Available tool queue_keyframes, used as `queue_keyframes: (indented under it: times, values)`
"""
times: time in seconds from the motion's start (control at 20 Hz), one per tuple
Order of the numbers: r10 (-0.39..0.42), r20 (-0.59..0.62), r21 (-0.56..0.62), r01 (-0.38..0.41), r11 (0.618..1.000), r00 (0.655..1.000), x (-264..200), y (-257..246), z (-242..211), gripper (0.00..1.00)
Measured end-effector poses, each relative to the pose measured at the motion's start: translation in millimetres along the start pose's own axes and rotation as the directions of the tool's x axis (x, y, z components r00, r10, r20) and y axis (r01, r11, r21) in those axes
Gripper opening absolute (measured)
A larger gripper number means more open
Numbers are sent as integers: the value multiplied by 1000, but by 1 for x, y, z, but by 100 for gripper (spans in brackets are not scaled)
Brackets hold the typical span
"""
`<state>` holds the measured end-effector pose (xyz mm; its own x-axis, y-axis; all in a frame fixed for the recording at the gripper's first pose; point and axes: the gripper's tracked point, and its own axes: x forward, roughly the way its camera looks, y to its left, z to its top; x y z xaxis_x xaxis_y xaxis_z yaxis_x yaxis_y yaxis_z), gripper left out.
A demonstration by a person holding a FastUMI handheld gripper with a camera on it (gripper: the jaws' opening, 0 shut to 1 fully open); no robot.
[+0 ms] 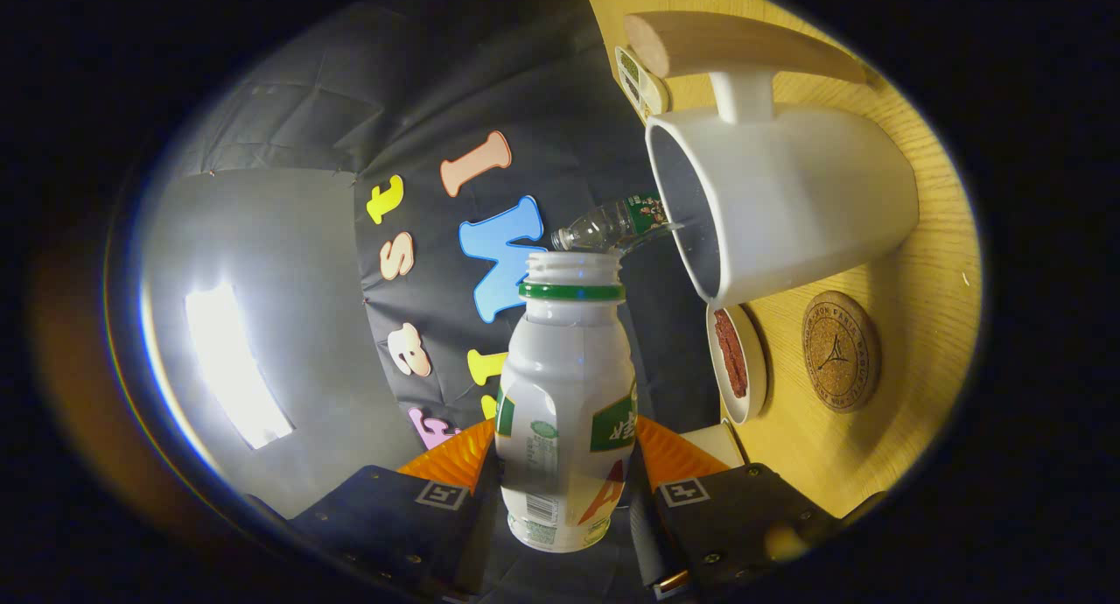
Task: Take the bottle from table, then pour the juice into the cup, finally place the bottle on the coaster
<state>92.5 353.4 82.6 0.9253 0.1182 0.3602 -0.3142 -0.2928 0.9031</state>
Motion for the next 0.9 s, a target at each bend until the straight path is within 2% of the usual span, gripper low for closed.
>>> queue_keyframes:
  times: [0.9]
  values:
    - [28,47,42,-30,999,999,-4,4,3,64]
